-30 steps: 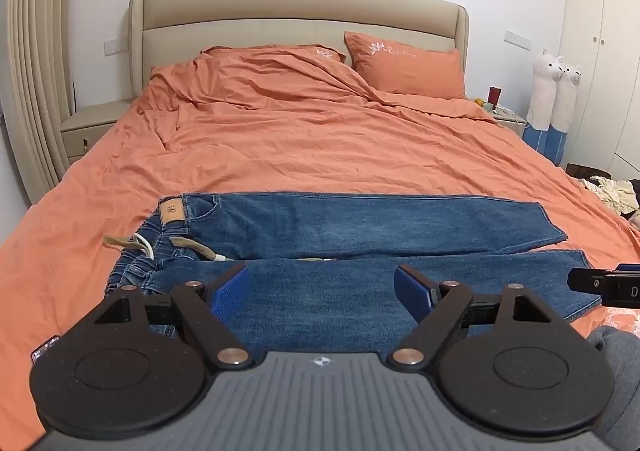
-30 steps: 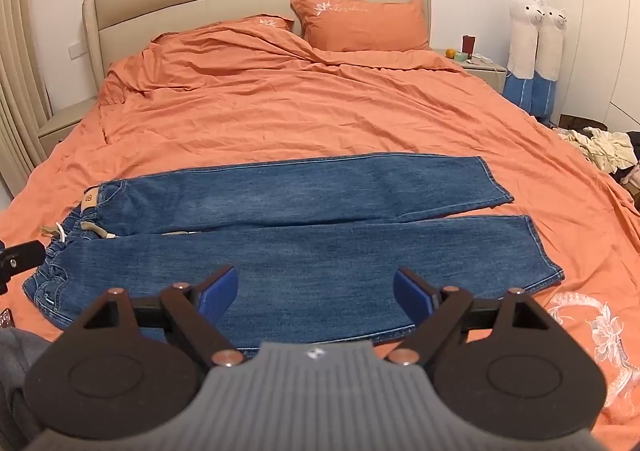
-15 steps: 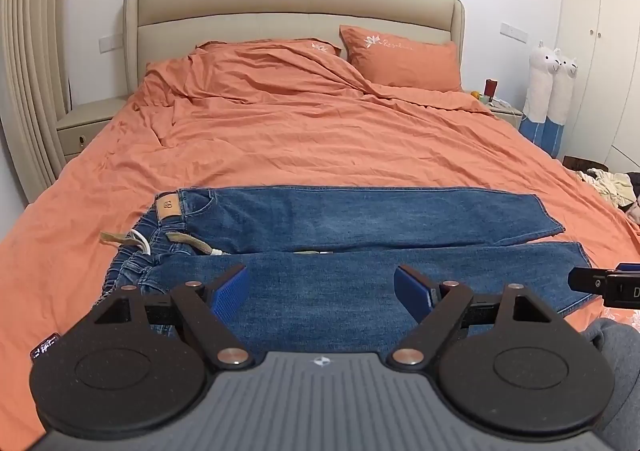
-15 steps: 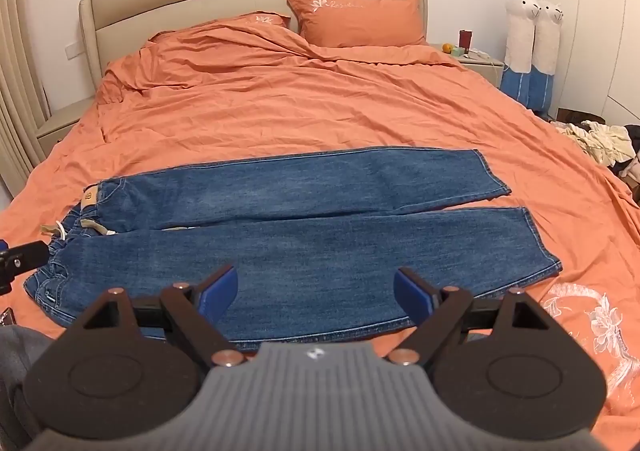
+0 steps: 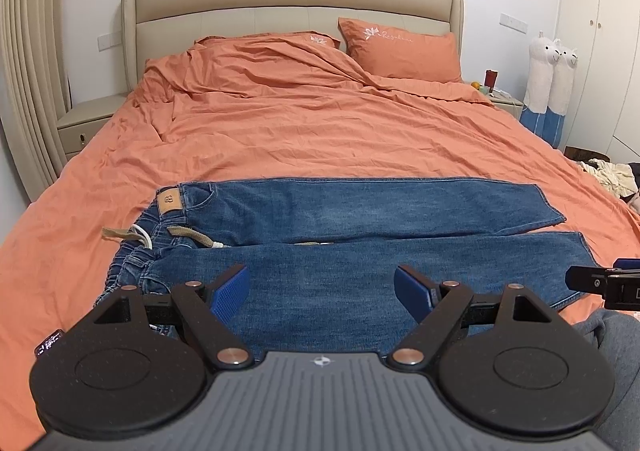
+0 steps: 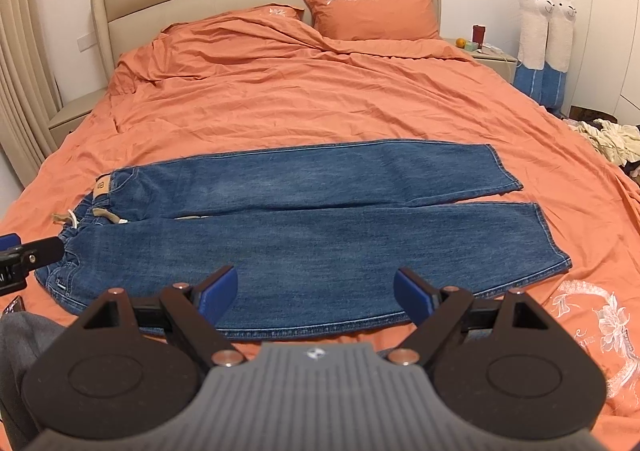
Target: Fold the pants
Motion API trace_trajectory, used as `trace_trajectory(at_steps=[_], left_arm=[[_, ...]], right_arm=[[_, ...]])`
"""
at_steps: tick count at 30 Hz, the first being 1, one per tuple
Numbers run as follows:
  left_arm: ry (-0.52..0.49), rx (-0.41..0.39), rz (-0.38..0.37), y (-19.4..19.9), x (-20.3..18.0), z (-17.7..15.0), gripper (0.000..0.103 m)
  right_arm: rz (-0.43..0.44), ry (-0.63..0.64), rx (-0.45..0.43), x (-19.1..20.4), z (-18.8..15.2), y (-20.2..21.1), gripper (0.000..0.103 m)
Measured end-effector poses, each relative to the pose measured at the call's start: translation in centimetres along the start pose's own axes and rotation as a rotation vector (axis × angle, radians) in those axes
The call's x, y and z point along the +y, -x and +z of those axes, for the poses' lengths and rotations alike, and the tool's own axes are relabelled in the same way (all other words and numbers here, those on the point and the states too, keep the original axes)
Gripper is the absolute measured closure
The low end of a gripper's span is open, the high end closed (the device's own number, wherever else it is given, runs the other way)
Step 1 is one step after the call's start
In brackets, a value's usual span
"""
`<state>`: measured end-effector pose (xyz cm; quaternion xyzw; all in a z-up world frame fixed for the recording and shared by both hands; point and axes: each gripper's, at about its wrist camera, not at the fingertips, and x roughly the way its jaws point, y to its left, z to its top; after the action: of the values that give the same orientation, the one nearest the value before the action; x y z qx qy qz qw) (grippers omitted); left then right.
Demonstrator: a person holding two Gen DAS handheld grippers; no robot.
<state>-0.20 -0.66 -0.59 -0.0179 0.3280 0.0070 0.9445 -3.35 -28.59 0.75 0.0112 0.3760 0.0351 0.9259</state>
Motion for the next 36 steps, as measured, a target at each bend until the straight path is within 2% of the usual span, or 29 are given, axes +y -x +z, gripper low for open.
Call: trace_trajectory(at_steps=[14, 26, 36], left_arm=[[-0.006, -0.003, 0.019, 1.8, -0.2, -0.3, 0.007], [-0.016, -0.005, 0.041, 3.1, -0.7, -0.9, 0.007], [-0.027, -0.002, 0.048, 3.7, -1.6, -1.5, 0.007]], right_arm=[[0.032, 0.02, -0.023, 0.4, -1.1, 1.7, 0.021], [0.099, 0.056, -0.044, 1.1, -2.4, 3.5, 0.021], [0.109, 0.062, -0.055, 1.2, -3.2, 4.3, 0.021]])
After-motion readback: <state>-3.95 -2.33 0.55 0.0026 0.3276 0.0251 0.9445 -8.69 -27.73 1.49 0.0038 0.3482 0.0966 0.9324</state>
